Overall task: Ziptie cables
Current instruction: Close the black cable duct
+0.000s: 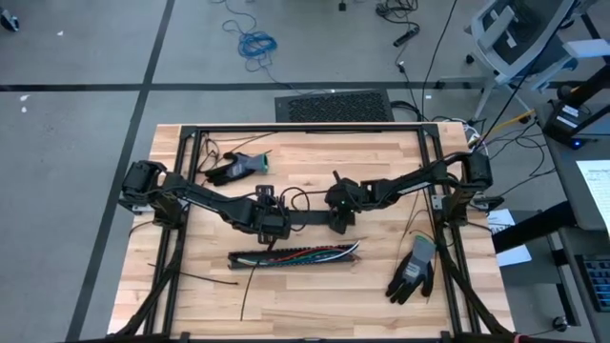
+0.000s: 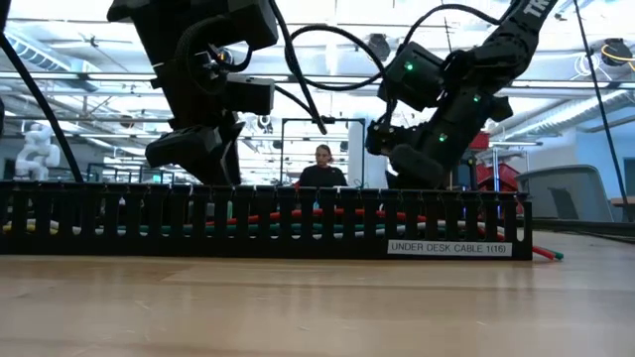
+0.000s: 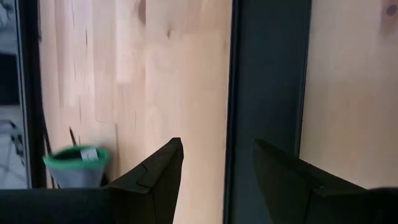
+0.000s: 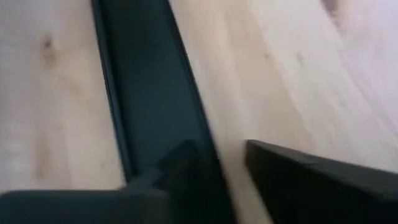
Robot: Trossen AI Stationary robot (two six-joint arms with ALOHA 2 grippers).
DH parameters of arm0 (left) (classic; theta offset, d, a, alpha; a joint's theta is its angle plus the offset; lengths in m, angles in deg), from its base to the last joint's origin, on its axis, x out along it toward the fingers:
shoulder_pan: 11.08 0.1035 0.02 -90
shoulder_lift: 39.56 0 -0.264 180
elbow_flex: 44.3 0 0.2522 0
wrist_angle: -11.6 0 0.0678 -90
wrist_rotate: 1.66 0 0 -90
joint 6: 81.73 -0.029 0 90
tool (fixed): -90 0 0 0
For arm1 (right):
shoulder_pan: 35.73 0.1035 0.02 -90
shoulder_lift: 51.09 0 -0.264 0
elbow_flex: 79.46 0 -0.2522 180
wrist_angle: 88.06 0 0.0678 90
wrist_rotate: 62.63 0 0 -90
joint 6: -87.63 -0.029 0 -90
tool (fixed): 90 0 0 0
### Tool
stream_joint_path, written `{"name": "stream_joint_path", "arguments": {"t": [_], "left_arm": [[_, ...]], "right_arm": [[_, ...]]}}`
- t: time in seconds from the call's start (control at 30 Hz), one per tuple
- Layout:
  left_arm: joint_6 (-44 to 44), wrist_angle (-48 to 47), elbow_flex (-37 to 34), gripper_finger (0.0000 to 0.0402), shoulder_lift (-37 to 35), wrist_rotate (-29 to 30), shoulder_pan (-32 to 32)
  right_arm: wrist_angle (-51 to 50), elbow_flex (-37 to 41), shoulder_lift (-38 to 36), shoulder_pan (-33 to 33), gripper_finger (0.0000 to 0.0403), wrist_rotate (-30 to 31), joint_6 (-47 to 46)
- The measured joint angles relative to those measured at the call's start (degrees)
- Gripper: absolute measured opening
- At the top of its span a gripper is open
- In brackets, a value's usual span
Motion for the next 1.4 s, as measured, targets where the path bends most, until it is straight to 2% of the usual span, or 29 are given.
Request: {"name": "stream_joint_path", "arguments": {"t": [0.1,0.2,0.43,0.6,0.73,0.8,0.93,1.17,1.3,1.4], "left_arm": [[3.58,-2.63,0.0,0.0192,0.0,-0.43,-0.16],[8.47,-7.5,0.0,0.0192,-0.05,-0.63,-0.65],[18.77,-17.26,-0.02,0.0192,-5.3,0.98,-2.64],[31.61,-22.7,-0.04,0.0192,-14.47,8.85,-4.57],[40.3,-24.63,-0.04,0.0192,-23.09,15.6,-6.69],[42.39,-23.77,-0.04,0.0192,-26.71,17.85,-7.07],[42.6,-22.54,-0.02,0.0192,-31.35,18.77,-7.64],[42.61,-11.09,-3.94,0.0192,-30.24,20.14,-11.46],[43.34,-4.51,-8.99,0.0192,-26.79,14.65,-15.65],[48.22,-3.53,-10.33,0.0192,-22.36,10.24,-17.62]], "right_arm": [[-0.01,0.0,0.0,0.39,0.0034,-1.27,-2.24],[0.18,0.0,0.0,0.49,0.0008,-4.37,-4.24],[1.51,0.04,0.36,-0.87,0.0002,-13.36,-4.62],[-11.67,2.03,-12.83,-4.1,0.0,-16.82,-10.81],[-9.68,1.18,-21.05,-6.92,0.0,-16.33,-14.82],[-7.98,1.42,-23.34,-7.69,0.0,-18.2,-16.64],[-1.77,1.19,-27.14,-9.01,0.0001,-20.83,-22.91],[5.93,1.11,-29.38,-8.68,0.0002,-21.46,-29.91],[5.72,1.18,-29.29,-8.81,0.0001,-20.96,-29.66],[4.39,1.16,-29.31,-8.91,0.0001,-20.98,-27.78]]}}
